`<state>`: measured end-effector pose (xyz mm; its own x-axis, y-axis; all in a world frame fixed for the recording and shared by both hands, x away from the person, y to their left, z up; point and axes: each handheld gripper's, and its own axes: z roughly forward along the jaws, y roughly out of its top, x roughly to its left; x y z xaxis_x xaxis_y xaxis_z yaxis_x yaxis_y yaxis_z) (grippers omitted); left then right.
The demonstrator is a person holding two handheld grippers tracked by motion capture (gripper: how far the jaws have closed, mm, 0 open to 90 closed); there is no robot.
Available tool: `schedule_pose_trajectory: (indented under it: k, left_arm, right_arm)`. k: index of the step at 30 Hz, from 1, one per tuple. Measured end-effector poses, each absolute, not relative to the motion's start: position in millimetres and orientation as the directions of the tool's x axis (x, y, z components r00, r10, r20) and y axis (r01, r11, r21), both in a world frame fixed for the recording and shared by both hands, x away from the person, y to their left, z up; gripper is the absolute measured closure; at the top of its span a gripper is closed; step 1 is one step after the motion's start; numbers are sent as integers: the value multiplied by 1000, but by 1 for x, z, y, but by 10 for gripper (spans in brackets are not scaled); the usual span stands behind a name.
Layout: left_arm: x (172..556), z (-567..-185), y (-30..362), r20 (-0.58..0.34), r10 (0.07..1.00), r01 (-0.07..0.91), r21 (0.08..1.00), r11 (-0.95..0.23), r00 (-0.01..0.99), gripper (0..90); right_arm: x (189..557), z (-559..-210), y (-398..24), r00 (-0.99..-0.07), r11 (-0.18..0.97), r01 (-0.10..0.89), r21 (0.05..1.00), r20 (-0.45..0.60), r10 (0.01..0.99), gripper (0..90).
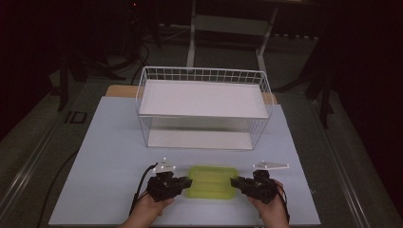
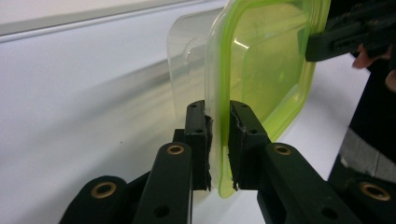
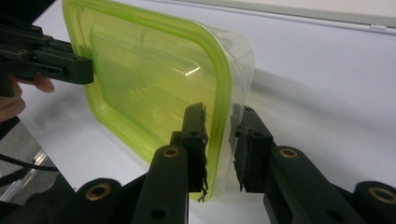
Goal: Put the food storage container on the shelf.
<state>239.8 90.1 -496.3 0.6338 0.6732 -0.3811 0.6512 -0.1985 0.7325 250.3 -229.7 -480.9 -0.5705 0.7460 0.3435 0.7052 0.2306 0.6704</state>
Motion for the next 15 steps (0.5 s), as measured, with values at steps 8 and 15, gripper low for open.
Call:
schedule_pose_trajectory:
  k: [8, 15]
  left_arm:
    - [250, -479, 97, -359, 680, 607, 779, -160, 640, 809]
    - [268, -472, 105, -363, 685, 585, 803, -114, 632, 808]
  right_arm:
    - [263, -464, -224, -589, 220, 663, 715, 318, 743, 761]
    - [280, -448, -218, -601, 212, 622, 753, 287, 746, 771]
